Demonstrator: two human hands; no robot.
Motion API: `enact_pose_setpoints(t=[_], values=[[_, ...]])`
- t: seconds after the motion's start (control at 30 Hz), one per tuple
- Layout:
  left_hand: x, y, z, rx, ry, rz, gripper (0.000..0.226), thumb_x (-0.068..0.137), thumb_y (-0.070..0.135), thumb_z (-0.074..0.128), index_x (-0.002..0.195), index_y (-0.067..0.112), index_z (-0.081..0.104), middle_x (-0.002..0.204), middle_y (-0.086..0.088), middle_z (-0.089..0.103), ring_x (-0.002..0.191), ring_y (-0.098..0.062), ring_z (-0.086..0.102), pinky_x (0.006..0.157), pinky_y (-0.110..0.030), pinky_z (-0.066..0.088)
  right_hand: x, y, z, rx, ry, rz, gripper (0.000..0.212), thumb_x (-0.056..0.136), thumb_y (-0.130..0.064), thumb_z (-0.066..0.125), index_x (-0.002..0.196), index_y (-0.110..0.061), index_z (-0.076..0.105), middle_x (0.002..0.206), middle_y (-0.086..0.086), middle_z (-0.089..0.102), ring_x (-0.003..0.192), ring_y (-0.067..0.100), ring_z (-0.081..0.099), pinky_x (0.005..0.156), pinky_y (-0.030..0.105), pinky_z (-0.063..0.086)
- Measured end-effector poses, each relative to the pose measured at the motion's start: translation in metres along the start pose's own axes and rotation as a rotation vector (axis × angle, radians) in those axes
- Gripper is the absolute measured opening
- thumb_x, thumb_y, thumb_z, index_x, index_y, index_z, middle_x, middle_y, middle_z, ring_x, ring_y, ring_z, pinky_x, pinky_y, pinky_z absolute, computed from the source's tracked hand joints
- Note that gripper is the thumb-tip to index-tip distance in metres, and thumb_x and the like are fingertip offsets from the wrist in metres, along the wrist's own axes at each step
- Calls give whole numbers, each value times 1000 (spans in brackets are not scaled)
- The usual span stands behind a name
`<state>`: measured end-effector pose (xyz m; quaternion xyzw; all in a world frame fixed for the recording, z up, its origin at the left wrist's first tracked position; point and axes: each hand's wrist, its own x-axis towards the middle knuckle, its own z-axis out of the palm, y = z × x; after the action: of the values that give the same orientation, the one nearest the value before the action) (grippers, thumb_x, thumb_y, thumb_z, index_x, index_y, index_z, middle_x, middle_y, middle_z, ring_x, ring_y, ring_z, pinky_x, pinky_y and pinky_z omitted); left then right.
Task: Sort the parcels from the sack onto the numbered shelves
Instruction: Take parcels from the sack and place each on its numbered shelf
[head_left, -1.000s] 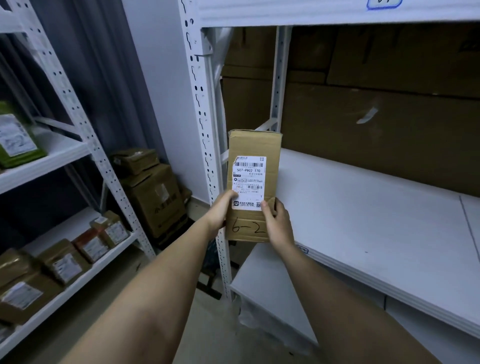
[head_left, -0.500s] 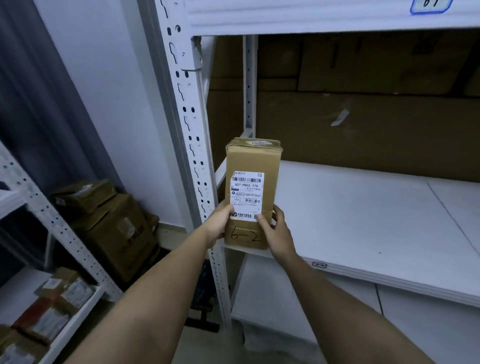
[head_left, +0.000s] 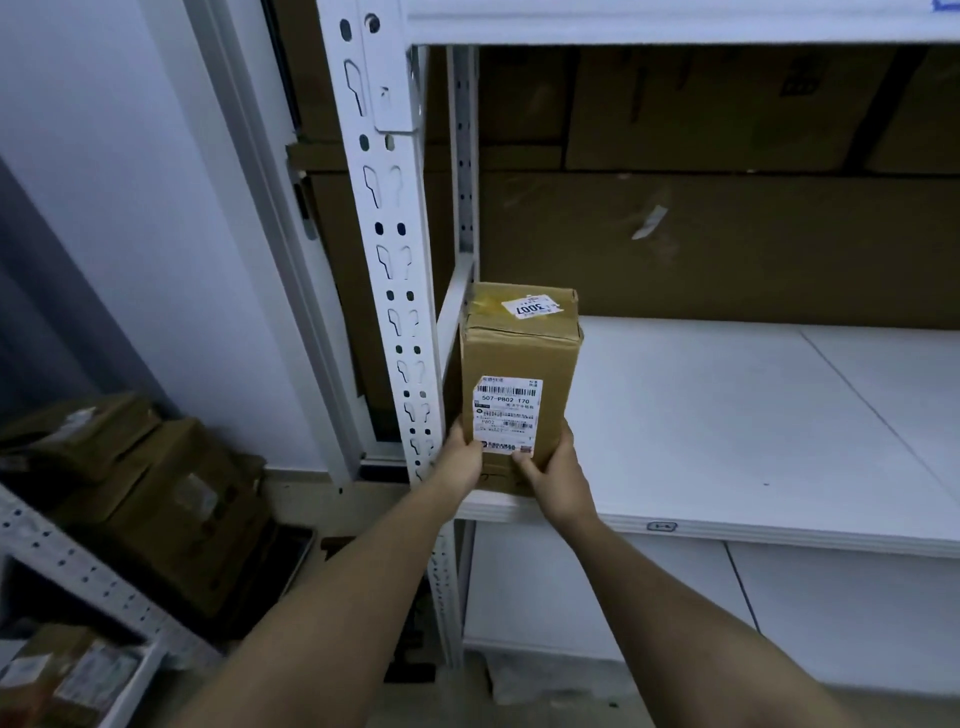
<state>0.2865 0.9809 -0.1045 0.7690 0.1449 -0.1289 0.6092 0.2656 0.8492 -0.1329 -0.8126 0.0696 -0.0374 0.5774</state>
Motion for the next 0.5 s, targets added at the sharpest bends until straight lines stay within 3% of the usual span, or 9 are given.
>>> enact_pose_setpoints(t=[0.2, 0.33, 0.5], values=[[19, 5, 10, -84, 52, -13, 45, 102, 24, 38, 146, 30, 33, 135, -3, 54, 119, -26, 52, 104, -44, 43, 26, 5, 3, -41, -8, -38, 62, 91, -22, 63, 142, -26, 29, 134, -4, 54, 119, 19, 55, 92, 31, 43], [34, 9, 14, -102, 82, -13, 43, 102, 19, 37, 145, 26, 35, 134, -6, 54, 119, -27, 51, 97, -34, 44, 48, 10, 1, -25, -39, -48, 63, 91, -22, 63, 143, -26, 28, 135, -4, 53, 121, 17, 53, 98, 37, 45], [48, 14, 17, -115, 92, -48, 41, 103, 24, 37, 144, 25, 37, 136, -8, 51, 120, -28, 49, 94, -33, 41, 71, 14, 0, 5, -79, -56, 60, 92, -19, 62, 142, -25, 29, 135, -2, 53, 122, 18, 53, 102, 44, 45]])
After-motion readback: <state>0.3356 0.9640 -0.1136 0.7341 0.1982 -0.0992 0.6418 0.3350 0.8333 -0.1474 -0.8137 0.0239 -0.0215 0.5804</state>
